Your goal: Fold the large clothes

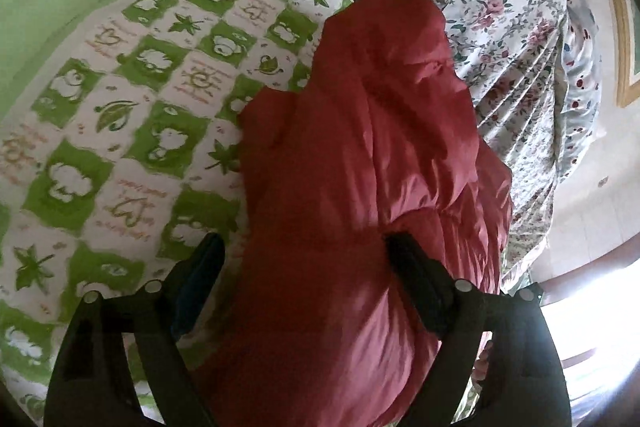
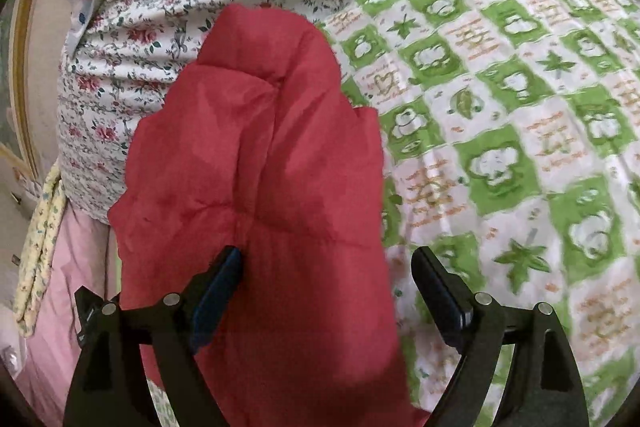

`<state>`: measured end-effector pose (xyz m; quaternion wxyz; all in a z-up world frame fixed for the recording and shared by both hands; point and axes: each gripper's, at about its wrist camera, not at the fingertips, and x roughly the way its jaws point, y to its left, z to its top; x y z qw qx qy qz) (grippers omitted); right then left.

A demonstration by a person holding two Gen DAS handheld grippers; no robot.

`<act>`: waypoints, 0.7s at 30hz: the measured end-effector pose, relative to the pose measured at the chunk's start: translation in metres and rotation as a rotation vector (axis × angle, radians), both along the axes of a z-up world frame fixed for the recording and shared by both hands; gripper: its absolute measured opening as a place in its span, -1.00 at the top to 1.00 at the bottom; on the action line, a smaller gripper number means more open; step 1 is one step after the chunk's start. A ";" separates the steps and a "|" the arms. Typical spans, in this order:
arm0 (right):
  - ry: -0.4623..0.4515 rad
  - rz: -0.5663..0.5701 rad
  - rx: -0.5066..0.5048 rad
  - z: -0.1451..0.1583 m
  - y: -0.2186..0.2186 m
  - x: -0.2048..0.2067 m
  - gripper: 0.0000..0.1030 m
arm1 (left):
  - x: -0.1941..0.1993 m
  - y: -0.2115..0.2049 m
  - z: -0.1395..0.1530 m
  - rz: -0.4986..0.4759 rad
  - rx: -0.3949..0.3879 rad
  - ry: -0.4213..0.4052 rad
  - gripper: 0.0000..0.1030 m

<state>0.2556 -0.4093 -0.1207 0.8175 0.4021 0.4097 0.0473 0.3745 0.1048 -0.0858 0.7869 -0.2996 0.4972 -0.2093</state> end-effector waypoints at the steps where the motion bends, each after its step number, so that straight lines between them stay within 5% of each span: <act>1: 0.000 0.004 0.011 -0.001 0.002 0.004 -0.71 | 0.002 -0.002 0.000 0.001 0.001 0.002 -0.68; 4: 0.008 0.023 0.004 -0.001 0.010 0.016 -0.61 | 0.004 -0.010 0.001 0.002 0.024 -0.004 -0.68; 9: 0.019 0.021 -0.017 0.007 0.018 0.019 -0.11 | -0.001 -0.031 0.015 -0.027 0.097 -0.063 0.02; 12: 0.009 0.022 -0.015 0.018 0.020 0.013 0.18 | -0.007 -0.031 0.024 -0.034 0.116 -0.093 0.24; 21: -0.032 0.067 -0.094 0.061 0.030 -0.042 0.41 | -0.055 -0.023 0.061 -0.064 0.156 -0.192 0.37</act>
